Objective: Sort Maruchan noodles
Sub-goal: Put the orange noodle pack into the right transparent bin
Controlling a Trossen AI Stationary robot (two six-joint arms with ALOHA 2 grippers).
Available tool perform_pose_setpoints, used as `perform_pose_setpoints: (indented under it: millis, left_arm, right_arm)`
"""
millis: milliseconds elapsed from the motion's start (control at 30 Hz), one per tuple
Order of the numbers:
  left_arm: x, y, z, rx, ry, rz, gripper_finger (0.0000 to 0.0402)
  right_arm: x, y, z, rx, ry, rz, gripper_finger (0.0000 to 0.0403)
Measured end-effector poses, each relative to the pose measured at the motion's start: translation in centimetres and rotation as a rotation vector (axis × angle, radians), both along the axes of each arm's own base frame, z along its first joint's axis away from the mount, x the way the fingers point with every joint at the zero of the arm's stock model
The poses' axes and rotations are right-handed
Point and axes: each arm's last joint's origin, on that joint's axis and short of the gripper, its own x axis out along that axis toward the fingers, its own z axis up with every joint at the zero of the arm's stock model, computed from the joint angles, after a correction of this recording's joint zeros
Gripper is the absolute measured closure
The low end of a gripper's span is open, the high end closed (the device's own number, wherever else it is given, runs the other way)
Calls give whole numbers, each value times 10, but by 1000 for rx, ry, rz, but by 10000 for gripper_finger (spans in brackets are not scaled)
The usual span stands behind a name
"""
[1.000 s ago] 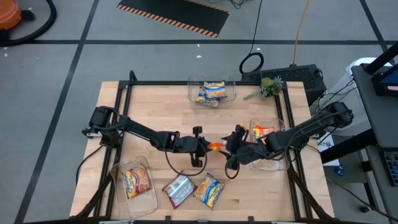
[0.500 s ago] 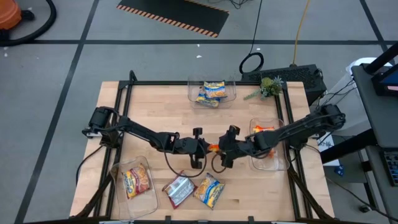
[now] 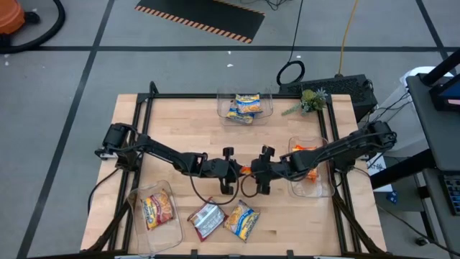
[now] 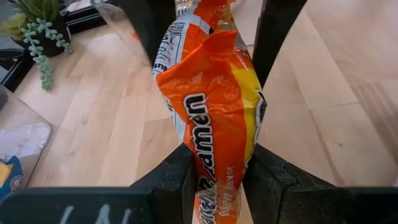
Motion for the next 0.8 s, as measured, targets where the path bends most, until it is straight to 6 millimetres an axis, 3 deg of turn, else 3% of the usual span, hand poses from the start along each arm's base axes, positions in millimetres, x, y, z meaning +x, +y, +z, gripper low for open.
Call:
perform_pose_setpoints:
  millis: [267, 500, 800]
  left_arm:
    - [0, 0, 0, -28, -7, 6, 293]
    - [0, -1, 0, -44, -6, -9, 288]
    - [-1, -2, 1, -60, 2, -17, 219]
  right_arm:
    - [-3, -3, -3, 48, 54, 9, 276]
    - [-3, -4, -3, 60, 61, 7, 256]
    - [-24, -7, 12, 138, 135, 28, 278]
